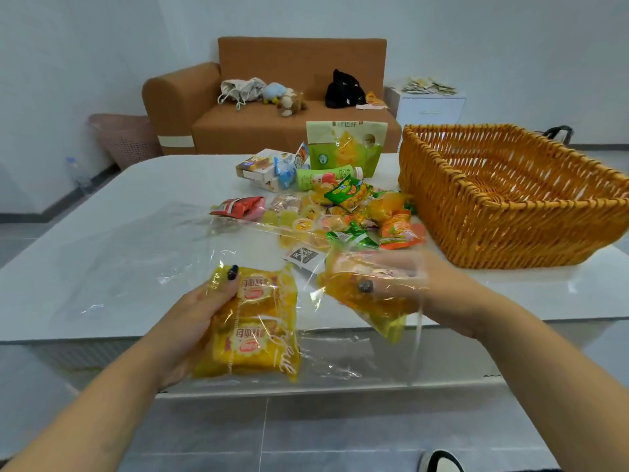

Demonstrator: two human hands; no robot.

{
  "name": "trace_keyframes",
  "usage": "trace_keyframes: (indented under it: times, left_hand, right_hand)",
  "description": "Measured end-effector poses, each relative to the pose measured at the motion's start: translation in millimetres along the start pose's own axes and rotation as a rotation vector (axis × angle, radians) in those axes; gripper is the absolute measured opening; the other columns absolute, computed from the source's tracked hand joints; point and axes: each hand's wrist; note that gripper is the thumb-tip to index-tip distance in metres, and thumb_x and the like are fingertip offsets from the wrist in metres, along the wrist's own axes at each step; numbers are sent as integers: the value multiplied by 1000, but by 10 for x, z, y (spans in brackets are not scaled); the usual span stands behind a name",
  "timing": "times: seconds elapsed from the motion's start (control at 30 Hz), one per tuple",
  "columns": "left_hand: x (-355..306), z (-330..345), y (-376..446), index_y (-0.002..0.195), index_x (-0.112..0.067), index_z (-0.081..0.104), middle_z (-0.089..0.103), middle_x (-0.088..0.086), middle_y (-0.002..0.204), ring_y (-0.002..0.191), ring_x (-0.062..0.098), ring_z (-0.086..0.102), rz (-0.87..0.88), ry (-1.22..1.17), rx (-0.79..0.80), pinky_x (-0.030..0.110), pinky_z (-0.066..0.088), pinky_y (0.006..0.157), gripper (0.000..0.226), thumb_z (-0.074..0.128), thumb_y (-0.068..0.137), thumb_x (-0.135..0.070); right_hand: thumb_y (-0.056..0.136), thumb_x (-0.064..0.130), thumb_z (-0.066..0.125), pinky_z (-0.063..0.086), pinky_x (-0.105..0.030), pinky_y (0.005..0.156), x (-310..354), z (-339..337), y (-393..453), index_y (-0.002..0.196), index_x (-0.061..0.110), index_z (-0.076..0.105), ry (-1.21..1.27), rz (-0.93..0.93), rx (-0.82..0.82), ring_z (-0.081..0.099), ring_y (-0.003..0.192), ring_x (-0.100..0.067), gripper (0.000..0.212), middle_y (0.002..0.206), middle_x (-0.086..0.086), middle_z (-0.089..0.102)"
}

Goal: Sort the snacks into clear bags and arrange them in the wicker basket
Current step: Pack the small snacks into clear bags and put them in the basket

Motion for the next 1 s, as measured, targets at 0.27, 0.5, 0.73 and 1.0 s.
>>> trace_keyframes:
  times: [0.27, 0.5, 0.73, 1.0]
  left_hand:
    - [37, 107, -29, 114, -9, 64, 74, 17, 103, 86, 32, 74, -23, -18, 39, 41, 62, 65, 47, 59, 76, -37]
    - [26, 64, -5, 113, -8, 68, 72, 16, 111, 96, 28, 72, 84, 14, 27, 42, 59, 82, 41, 66, 76, -25]
    - [73, 122, -29, 119, -28, 64, 75, 5, 105, 95, 23, 73, 225, 82, -4, 36, 60, 77, 48, 64, 72, -30]
    - [39, 77, -35, 115, -26, 66, 76, 4, 99, 90, 22, 74, 247, 175, 2, 34, 61, 75, 45, 67, 70, -30]
  right_hand:
    - [65, 1, 83, 58, -41, 82, -146, 160, 64, 114, 7, 64, 149, 20, -87, 69, 98, -30, 53, 107, -12, 72]
    - [66, -13, 71, 58, -36, 83, -133, 254, 93, 126, 1, 57, 646, 77, 45, 66, 105, -35, 63, 120, -23, 64]
    - [74, 16, 72, 55, -50, 85, -91, 302, 77, 113, 20, 65, 406, 11, 41, 67, 106, -28, 40, 117, -6, 70]
    - [59, 17, 83, 57, -44, 83, -188, 222, 161, 122, 1, 59, 418, -91, -76, 67, 106, -33, 70, 117, -14, 68]
Point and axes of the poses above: each hand's wrist, its own y-axis towards the middle knuckle, its own z-axis out of the palm, x = y × z
